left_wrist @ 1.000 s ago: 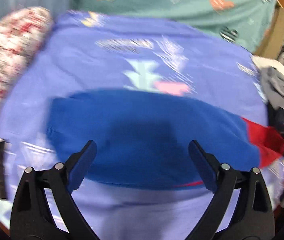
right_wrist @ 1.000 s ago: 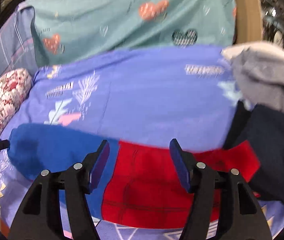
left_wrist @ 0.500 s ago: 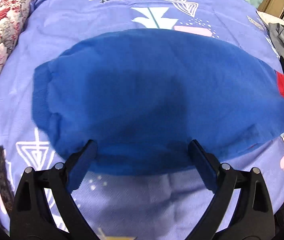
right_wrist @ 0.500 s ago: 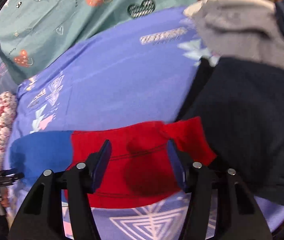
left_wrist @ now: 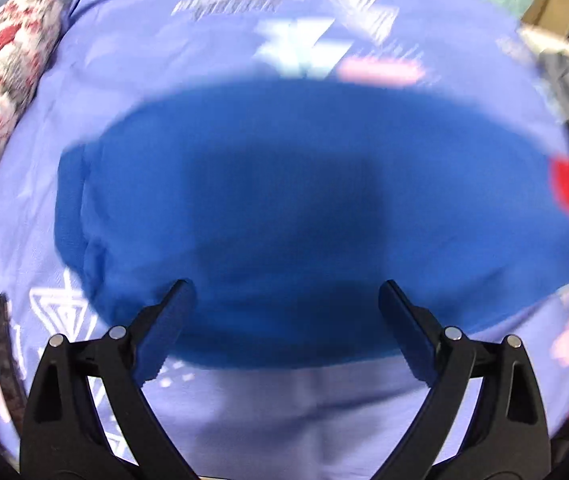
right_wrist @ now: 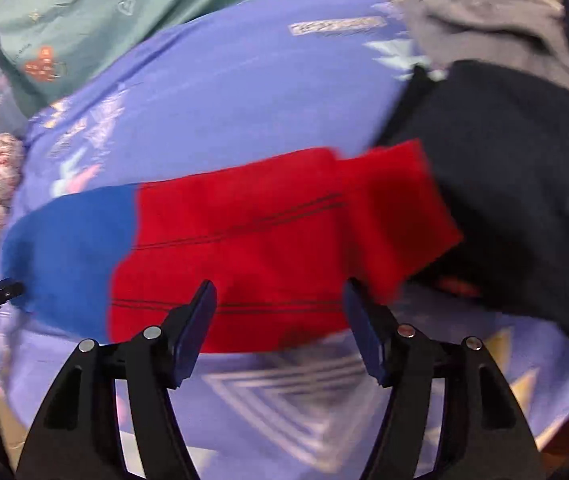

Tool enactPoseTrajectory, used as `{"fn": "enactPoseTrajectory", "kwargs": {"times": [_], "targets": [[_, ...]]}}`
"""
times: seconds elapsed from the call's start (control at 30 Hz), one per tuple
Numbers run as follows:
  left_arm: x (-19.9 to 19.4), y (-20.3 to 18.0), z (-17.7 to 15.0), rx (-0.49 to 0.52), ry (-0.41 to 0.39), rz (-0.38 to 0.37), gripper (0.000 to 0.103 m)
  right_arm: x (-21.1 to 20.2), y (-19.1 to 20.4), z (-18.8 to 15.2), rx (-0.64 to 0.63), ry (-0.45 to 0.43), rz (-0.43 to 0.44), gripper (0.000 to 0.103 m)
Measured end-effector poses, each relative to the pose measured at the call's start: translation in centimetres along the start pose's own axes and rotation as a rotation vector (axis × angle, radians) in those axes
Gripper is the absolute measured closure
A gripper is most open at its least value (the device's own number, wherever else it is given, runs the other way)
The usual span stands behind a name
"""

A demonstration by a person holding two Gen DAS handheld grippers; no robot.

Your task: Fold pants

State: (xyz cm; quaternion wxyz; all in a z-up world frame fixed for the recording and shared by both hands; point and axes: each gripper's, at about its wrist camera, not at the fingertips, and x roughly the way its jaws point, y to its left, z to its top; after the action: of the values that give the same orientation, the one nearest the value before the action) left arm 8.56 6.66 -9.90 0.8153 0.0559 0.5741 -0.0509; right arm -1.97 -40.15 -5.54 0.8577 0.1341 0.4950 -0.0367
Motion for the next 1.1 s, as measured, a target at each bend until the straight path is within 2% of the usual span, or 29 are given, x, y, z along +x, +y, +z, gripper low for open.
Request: {"fn": "enactPoseTrajectory", "kwargs": {"times": [0.07,0.13,0.17,0.23,0.3,0.4,0.5,0.63,0.73,0.8,0.83,0.93,1.03,1.1], "targets": [[-0.6,0.5,-1.0,0.018,-0.031,-0.028,0.006,-1.3,-0.8,-0.4,0.013,-0.022,0.000,0.038],[-1.4,0.6,-1.6,0.038,-0.042,-0.021,0.006,-2.7,0.0,-0.6,-0.026,-0.082,-0.055,0.037],[-1.8,0.7,-1.8,0.038,-0.040,-0.021,0.006,-3.1,0.5,-0.6,-0.041,-0.101,-0.044,0.037],[-2.6,1.0,-1.8,0.028,-0.036,-0.017,0.006,-3.5,1.4,0.0,-0.041,-0.128,0.058,0.036],[-3.7,0.6,-1.5,0.034,-0.058,-0.022,0.006,-2.9,3.0,1.0,-0.032,-0.138,0.110,0.036],[-5.3,-1.3,-1.1,0.066,-0.105,-0.051,0.006,-1.1,5.6,2.3,-0.061,-0.127,0.101,0.036],[-6.2,-4.7,0.2,0.133,-0.134,-0.121,0.006,0.5,6.6,3.5,-0.039,-0.106,0.096,0.036],[-5.4,-9.1,1.0,0.215,-0.113,-0.185,0.006,2.0,5.1,4.7,0.009,-0.090,0.052,0.034],[-2.7,-11.2,0.3,0.261,-0.028,-0.179,0.006,3.0,2.8,5.1,0.052,-0.062,0.038,0.034],[-0.7,-11.4,-0.2,0.254,0.032,-0.132,0.003,3.0,1.3,5.0,0.077,-0.059,0.108,0.034],[-0.7,-11.4,-0.3,0.254,0.006,-0.128,0.002,2.8,0.5,4.9,0.102,-0.066,0.151,0.034],[-0.7,-11.3,-1.2,0.279,0.025,-0.108,0.002,1.8,-2.0,4.5,0.199,-0.115,0.271,0.035],[-1.2,-10.8,-1.8,0.285,0.019,-0.105,0.002,1.3,-2.9,4.1,0.241,-0.148,0.324,0.034],[-1.9,-10.2,-1.5,0.254,0.015,-0.138,0.002,1.0,-2.6,4.0,0.233,-0.152,0.318,0.034]]}}
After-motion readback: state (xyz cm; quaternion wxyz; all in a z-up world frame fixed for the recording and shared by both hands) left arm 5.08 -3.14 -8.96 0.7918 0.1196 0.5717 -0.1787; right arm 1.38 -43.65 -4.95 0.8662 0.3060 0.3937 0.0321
